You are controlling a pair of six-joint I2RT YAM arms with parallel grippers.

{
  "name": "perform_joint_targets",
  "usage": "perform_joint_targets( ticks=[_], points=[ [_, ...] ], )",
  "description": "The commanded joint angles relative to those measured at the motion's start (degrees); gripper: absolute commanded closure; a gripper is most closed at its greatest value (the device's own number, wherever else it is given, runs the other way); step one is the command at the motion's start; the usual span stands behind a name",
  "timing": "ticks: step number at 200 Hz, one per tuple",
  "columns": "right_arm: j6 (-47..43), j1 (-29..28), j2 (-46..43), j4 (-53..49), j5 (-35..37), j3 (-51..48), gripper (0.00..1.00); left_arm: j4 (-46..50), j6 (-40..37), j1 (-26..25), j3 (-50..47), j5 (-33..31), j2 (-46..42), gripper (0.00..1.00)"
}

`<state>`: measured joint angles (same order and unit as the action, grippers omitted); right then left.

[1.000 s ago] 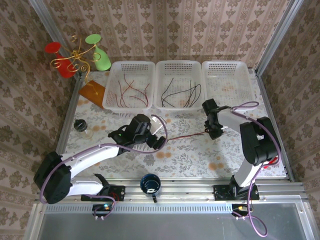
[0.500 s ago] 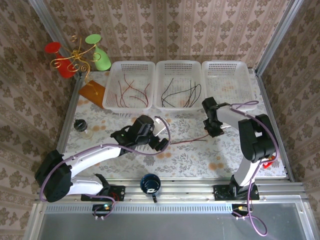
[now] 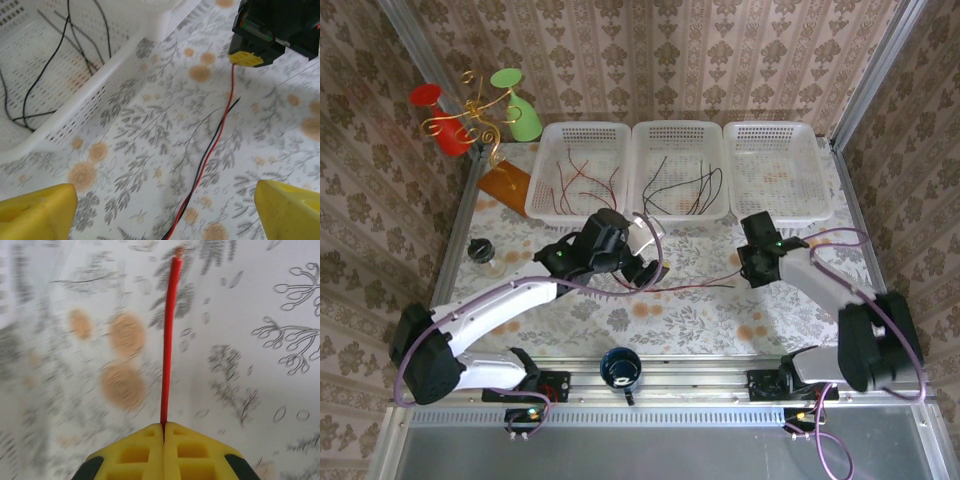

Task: Untangle the cables
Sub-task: Untie the cable.

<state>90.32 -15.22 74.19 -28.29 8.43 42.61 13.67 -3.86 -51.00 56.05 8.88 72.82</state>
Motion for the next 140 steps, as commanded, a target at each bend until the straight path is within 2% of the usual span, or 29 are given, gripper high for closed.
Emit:
perform_joint_targets(
  ticks=[1, 31, 71, 96, 122, 140],
  points=[
    [-3.7, -1.2, -8.2, 1.8, 4.9, -2.3, 1.00, 0.2, 3.0, 0.2, 2.5, 5.6, 2.0, 0.08],
    [-11.5, -1.7, -18.1, 9.5, 4.7, -5.7, 1.00, 0.2, 4.1, 0.6, 6.4, 7.7, 4.5, 0.10],
    [-22.6, -1.9, -18.7, 12.1, -1.1, -0.8, 1.00, -2.1, 4.2, 0.5, 10.7, 11.7, 9.2, 0.13],
    [-23.1, -1.9, -18.3, 17.4, -5.5, -0.7, 1.00, -5.6, 4.9, -0.2, 11.9, 12.9, 12.2, 0.14],
    [-24.3, -2.0, -18.4, 22.6, -9.7, -0.6, 1.00, -12.5, 9.0, -0.6, 11.6, 15.1, 15.4, 0.18],
    [-23.5, -2.1, -18.6, 24.6, -10.5, -0.8, 1.00, -14.7, 10.4, -1.1, 12.6, 15.0, 18.1, 0.20]
  ],
)
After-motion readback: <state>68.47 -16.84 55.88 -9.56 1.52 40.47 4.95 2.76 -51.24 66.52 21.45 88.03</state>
